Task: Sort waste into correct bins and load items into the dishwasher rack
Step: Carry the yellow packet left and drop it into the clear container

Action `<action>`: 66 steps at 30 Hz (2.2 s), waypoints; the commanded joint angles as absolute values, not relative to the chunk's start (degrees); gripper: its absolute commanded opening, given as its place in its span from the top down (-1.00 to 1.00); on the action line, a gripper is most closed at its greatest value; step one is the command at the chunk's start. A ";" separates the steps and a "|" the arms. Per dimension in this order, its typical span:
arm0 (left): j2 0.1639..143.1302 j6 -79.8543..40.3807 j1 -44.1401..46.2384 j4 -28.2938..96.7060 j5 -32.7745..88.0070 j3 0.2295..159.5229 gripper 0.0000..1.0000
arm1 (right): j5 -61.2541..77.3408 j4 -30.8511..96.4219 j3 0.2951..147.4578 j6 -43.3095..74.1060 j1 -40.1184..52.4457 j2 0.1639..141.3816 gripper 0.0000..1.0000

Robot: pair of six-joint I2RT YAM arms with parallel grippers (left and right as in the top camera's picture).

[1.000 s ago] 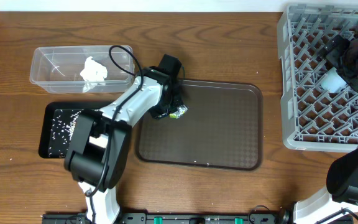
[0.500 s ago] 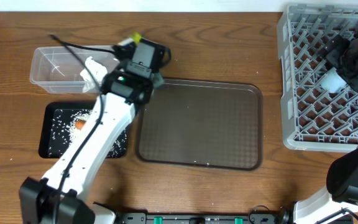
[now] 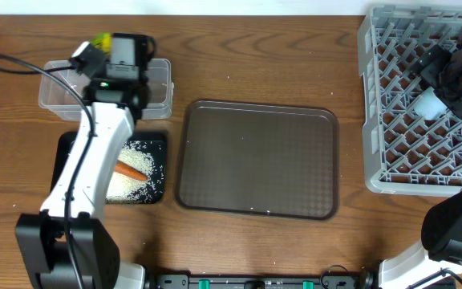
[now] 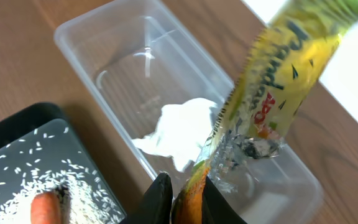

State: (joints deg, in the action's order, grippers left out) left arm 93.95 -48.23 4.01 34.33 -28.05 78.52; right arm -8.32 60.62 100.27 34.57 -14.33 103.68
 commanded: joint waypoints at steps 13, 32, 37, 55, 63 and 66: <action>95.20 -49.84 -0.25 35.51 -19.88 78.94 -0.48 | -8.36 60.69 100.38 35.55 -13.69 103.81 -0.99; 66.08 -49.91 -0.14 69.32 -5.67 75.29 -0.47 | -8.36 60.69 100.38 35.55 -13.69 103.81 -0.99; 59.48 -49.89 -0.14 74.06 -3.38 70.30 -0.90 | -8.34 60.69 100.38 35.55 -13.69 103.81 -0.99; 58.02 -49.84 -0.14 78.85 -3.42 69.91 -1.00 | -8.36 60.69 100.38 35.55 -13.69 103.81 -0.98; 57.76 -49.15 0.40 78.96 -4.16 69.52 -1.00 | -8.34 60.69 100.38 35.55 -13.69 103.81 -0.99; 56.16 -45.80 1.96 77.43 -5.61 67.40 -1.00 | -8.34 60.69 100.38 35.55 -13.69 103.81 -0.98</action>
